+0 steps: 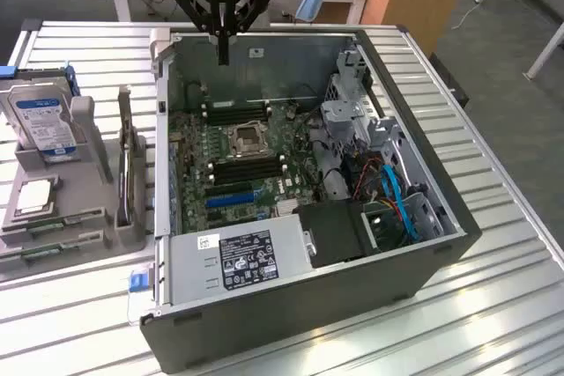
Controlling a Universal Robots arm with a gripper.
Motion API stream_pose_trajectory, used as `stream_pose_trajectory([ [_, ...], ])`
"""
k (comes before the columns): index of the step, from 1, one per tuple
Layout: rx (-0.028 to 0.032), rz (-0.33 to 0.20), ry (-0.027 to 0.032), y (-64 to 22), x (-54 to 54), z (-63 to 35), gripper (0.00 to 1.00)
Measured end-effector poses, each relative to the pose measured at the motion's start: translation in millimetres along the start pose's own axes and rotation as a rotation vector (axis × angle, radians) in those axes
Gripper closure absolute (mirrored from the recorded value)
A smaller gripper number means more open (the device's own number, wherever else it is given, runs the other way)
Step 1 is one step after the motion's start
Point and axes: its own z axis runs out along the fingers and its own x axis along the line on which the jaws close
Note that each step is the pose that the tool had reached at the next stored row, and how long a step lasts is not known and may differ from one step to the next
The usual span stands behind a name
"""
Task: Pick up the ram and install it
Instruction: 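Reach for the ram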
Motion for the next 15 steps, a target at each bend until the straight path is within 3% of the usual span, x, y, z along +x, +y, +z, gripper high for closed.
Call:
stream_pose_trajectory([
  [15,-0.0002,0.0,-0.0002,-0.2,2.2,0.0,0.9],
])
